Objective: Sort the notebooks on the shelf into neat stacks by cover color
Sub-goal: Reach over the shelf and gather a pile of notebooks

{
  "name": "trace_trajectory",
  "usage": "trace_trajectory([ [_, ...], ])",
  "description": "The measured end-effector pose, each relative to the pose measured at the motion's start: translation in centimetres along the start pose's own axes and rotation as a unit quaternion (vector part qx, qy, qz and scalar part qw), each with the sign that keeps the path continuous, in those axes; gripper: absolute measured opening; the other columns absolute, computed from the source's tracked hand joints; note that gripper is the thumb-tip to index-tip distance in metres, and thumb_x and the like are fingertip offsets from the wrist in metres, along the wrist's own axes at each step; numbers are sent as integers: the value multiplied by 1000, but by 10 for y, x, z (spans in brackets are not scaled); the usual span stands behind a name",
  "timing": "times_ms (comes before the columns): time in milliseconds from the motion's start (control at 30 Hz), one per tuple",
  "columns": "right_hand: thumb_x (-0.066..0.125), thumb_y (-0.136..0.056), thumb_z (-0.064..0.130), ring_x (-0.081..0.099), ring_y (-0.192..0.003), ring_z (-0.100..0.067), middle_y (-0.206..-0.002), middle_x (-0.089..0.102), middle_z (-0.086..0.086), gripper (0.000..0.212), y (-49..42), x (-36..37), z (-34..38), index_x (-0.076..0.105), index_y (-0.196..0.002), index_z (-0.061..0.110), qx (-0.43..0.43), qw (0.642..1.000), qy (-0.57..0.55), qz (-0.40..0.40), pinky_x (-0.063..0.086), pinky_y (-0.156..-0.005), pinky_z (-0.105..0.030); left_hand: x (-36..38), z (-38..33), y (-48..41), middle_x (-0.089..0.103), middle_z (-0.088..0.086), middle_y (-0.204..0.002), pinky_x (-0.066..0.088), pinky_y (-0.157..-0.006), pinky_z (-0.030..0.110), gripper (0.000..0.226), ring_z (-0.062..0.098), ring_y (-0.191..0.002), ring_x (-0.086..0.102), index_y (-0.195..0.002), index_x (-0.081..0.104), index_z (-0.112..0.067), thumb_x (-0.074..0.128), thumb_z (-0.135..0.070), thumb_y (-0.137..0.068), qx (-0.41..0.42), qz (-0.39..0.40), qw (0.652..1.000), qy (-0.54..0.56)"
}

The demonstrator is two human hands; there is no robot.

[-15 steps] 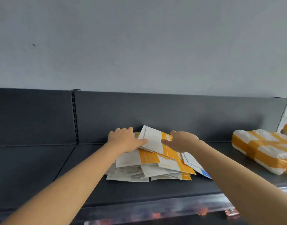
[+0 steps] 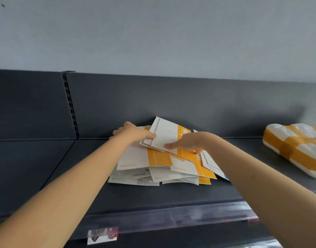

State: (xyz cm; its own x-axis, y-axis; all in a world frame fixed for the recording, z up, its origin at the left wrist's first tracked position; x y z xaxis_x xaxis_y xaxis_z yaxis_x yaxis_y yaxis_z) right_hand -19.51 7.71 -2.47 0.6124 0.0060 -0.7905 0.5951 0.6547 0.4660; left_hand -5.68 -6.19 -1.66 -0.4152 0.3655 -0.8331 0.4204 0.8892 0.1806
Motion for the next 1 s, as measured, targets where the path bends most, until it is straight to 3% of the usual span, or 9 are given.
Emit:
trace_trajectory([
  [100, 64, -78, 60, 26, -141, -36, -158, 18, -10, 103, -1, -1, 2, 11, -152, 14, 5, 1000, -28, -5, 33, -110, -51, 2, 4, -3, 30, 13, -155, 35, -106, 41, 110, 33, -138, 34, -151, 22, -8, 77, -58, -71, 10, 62, 995, 74],
  [267, 74, -78, 42, 25, -140, -39, -157, 18, -13, 101, -1, -5, 12, 11, -152, 12, 9, 997, -76, -9, 35, -106, -57, -2, 3, -3, 33, 13, -151, 37, -105, 42, 120, 33, -137, 30, -151, 18, -10, 77, -66, -63, 53, -32, 998, 13],
  [367, 78, -75, 38, 32, -136, -39, -154, 26, -13, 100, 1, -3, 21, 18, -150, 10, -13, 997, -69, -31, 39, -104, -55, -12, 1, -7, 33, 12, -150, 40, -88, 35, 118, 31, -133, 39, -150, 10, -10, 86, -46, -66, 82, -25, 988, 126],
  [467, 85, -65, 42, 43, -128, -38, -146, 38, -11, 103, 5, 1, 36, 28, -145, 10, -50, 996, -44, -58, 45, -99, -52, -18, 10, -13, 43, 11, -144, 42, -94, 36, 115, 31, -129, 45, -148, 21, -8, 91, -34, -61, 59, 33, 969, 239],
  [567, 86, -58, 49, 52, -116, -33, -134, 49, -7, 102, 7, 8, 51, 39, -139, 10, -78, 994, -29, -70, 50, -92, -46, -13, 23, -14, 69, 13, -114, 52, -91, 46, 71, 31, -103, 66, -121, 61, -8, 92, -23, -58, 36, 97, 948, 301],
  [633, 83, -60, 53, 55, -105, -28, -124, 53, -5, 96, 7, 11, 57, 44, -135, 10, -94, 992, -15, -85, 51, -83, -38, -9, 30, -13, 74, 14, -96, 58, -77, 44, 45, 31, -87, 72, -109, 68, -4, 85, -7, -68, 29, 121, 931, 342],
  [700, 77, -68, 56, 54, -95, -25, -119, 56, -5, 85, 8, 9, 54, 48, -133, 9, -97, 987, -28, -123, 50, -77, -35, -8, 36, -12, 75, 16, -91, 58, -69, 41, 37, 32, -81, 72, -106, 69, -2, 81, -2, -72, 23, 126, 919, 373],
  [833, 64, -78, 62, 55, -99, -25, -120, 57, -9, 77, 10, 3, 34, 50, -128, 6, -59, 962, -205, -171, 50, -90, -37, -25, 38, -6, 74, 12, -78, 55, -56, 34, 22, 29, -69, 70, -104, 68, -8, 71, -11, -83, 25, 146, 894, 424],
  [1000, 74, -77, 45, 68, -89, -22, -107, 69, -5, 57, 15, 3, 46, 56, -123, 16, -100, 868, -486, -27, 55, -83, -36, -49, 31, 0, 76, 12, -87, 57, -61, 37, 28, 28, -76, 73, -112, 65, -8, 62, -10, -85, 66, 138, 854, 497],
])
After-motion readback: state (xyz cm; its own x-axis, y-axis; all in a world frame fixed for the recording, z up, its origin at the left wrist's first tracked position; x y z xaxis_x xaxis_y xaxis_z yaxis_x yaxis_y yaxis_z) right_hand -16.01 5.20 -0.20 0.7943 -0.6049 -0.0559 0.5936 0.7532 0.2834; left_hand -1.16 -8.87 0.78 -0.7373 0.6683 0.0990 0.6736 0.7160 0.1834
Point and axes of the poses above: each hand's wrist, its own y-axis away from the middle knuckle, its own x-axis out of the palm, z = x × y, the point moved 4 cm from there along -y, towards the middle knuckle
